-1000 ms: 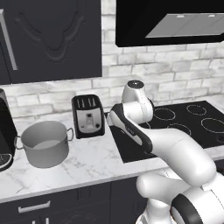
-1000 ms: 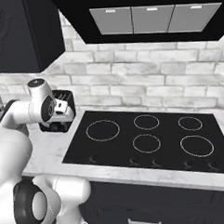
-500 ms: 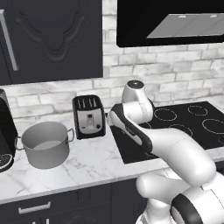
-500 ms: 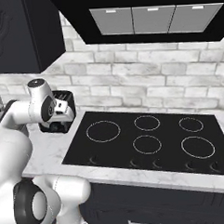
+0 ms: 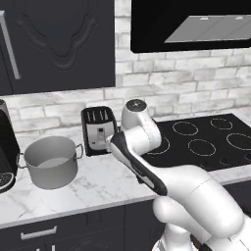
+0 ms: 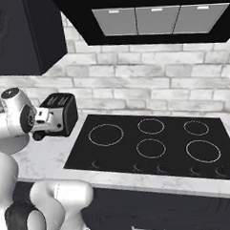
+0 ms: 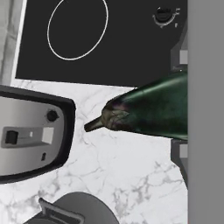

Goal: Turn on the sink faucet. Then move the eggplant from the counter to the sink. Turn off the sink. Move the vegetable from the sink to the pot next to the stove. Finally move the pot to the front center burner.

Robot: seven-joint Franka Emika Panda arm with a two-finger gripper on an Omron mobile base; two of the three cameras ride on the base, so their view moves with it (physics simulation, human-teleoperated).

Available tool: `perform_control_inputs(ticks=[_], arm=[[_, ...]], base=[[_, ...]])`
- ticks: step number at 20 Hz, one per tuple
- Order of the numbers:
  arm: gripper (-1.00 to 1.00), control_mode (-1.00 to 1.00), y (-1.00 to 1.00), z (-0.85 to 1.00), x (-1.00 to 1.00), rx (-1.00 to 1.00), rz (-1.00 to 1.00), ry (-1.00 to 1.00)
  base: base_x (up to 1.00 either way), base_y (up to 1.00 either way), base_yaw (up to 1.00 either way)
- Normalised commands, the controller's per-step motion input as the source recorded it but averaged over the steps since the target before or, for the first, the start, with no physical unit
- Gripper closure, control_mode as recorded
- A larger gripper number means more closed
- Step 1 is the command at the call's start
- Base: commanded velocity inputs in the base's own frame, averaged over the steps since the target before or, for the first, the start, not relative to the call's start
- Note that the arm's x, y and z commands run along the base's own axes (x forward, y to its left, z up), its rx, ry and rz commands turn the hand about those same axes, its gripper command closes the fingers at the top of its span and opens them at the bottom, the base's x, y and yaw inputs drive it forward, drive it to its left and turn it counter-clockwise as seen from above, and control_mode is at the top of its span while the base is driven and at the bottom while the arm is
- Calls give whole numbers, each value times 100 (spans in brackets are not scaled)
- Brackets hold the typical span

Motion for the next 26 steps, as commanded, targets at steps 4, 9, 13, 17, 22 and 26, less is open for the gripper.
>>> perform_control_inputs(ticks=[4,9,13,17,22,26], arm=[[100,-100,100,0,-7,-5,6,0],[100,-100,100,0,4,-4,2,0],[100,-100,100,2,14,-5,0,0],[100,-100,99,11,20,-4,0,0],[100,-100,81,17,37,-2,0,0],[100,-100,58,11,47,0,0,3]], base=[[0,0,0],[0,0,0],[0,0,0],[0,0,0],[0,0,0],[0,0,0]])
